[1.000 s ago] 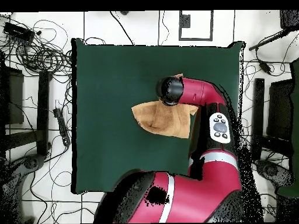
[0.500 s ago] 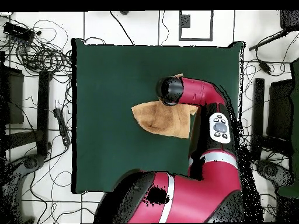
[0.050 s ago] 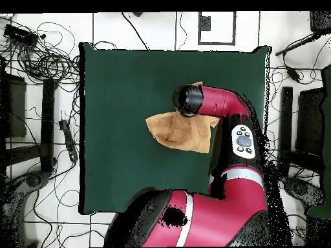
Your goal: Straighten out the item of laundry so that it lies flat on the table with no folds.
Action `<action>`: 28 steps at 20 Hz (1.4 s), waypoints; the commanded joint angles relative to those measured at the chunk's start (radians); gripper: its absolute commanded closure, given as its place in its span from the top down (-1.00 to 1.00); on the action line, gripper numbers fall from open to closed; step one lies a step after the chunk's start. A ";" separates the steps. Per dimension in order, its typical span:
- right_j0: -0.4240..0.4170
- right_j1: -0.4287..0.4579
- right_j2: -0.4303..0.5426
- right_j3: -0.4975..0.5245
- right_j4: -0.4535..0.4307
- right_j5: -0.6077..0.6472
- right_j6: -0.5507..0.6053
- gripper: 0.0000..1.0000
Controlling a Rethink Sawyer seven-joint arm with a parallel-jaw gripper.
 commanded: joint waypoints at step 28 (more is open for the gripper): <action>0.039 0.107 0.082 0.154 -0.031 -0.086 0.104 1.00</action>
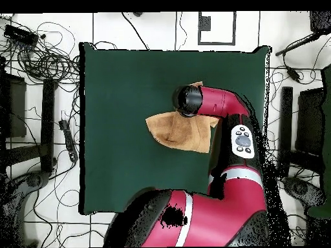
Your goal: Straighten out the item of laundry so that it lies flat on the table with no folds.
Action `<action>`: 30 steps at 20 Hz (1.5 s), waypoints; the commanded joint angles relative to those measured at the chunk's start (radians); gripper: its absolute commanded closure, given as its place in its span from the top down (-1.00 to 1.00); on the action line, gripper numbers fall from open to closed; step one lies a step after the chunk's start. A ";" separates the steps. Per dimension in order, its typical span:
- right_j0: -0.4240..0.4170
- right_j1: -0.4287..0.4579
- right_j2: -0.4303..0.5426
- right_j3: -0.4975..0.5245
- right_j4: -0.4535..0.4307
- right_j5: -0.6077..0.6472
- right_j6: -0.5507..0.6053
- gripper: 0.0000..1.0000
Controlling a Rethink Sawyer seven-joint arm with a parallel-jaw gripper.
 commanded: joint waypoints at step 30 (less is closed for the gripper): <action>0.032 0.127 0.082 0.165 -0.036 -0.095 0.107 1.00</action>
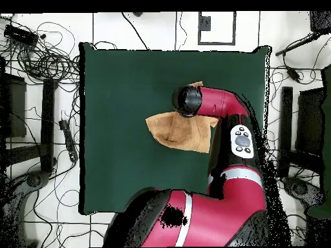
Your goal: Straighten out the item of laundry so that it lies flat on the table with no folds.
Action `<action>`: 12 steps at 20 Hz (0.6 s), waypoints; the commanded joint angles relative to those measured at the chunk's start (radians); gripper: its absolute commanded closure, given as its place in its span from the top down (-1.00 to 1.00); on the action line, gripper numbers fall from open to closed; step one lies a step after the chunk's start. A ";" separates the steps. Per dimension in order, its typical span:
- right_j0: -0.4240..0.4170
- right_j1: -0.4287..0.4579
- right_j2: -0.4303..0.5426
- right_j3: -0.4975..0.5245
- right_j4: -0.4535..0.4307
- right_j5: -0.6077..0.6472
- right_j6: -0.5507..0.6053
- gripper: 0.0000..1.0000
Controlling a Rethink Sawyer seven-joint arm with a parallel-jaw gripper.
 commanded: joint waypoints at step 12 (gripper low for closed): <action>0.031 0.127 0.077 0.174 -0.014 -0.107 0.136 -1.00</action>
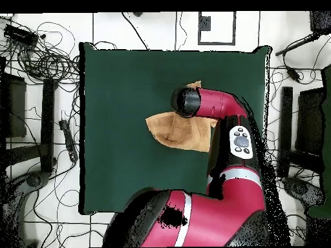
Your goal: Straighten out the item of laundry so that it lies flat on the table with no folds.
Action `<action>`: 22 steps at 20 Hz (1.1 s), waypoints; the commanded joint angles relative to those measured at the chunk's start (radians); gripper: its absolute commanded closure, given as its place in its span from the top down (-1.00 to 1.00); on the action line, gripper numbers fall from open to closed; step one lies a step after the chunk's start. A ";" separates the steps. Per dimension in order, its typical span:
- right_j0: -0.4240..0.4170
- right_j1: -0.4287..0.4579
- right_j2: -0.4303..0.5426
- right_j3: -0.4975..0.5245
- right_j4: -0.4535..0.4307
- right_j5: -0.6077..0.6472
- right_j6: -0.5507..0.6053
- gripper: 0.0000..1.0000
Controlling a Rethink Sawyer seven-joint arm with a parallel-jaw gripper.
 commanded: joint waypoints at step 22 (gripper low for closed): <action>0.041 0.092 0.045 0.216 -0.021 -0.045 0.147 -1.00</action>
